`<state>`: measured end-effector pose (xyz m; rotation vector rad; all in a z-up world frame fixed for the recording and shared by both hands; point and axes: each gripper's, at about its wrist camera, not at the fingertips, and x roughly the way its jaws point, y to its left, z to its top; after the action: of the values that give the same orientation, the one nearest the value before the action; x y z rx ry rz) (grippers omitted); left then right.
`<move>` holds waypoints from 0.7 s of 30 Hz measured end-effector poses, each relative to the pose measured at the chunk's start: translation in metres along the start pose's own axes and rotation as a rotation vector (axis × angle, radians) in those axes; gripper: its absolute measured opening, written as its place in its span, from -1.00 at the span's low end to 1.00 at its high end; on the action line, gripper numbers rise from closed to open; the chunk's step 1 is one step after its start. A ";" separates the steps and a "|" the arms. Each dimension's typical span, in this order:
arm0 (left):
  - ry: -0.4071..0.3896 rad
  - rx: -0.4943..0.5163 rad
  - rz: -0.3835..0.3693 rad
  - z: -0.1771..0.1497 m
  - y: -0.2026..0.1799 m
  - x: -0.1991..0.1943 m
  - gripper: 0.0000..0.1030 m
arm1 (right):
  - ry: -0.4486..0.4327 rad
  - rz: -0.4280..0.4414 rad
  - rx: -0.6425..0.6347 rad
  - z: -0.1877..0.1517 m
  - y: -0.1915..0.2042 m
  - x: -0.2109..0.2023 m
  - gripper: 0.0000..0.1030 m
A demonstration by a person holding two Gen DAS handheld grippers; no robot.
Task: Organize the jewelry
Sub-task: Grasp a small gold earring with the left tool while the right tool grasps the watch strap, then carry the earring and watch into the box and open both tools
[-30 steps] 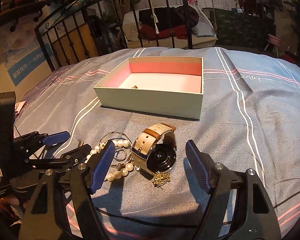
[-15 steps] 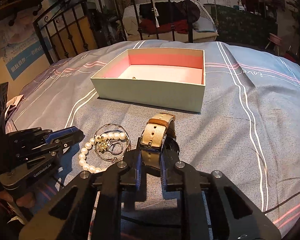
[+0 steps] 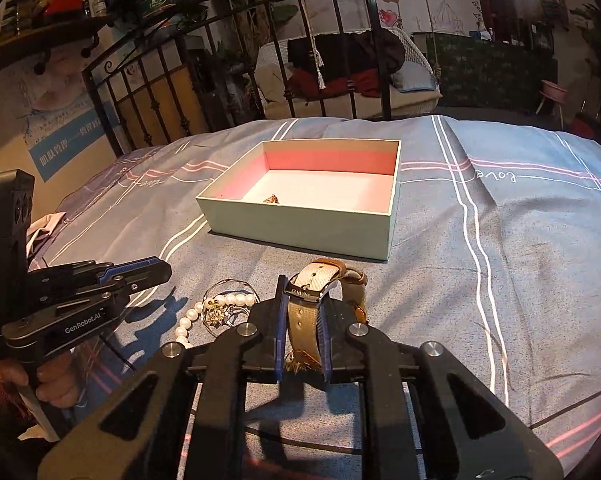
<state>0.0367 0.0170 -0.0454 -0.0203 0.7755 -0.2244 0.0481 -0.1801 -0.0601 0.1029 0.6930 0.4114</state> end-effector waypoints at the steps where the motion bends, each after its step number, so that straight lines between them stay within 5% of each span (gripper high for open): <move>1: 0.000 0.001 -0.007 0.001 -0.001 0.000 -0.78 | -0.004 0.004 0.004 0.001 0.000 -0.001 -0.73; 11: -0.007 0.014 -0.024 0.016 -0.007 0.003 -0.78 | -0.019 0.024 -0.014 0.006 0.006 -0.009 -0.73; 21: -0.065 0.043 -0.020 0.061 -0.016 0.004 -0.78 | -0.089 0.029 -0.058 0.047 0.008 -0.014 -0.73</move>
<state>0.0788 -0.0036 -0.0032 0.0050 0.7060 -0.2586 0.0660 -0.1769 -0.0133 0.0763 0.5918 0.4515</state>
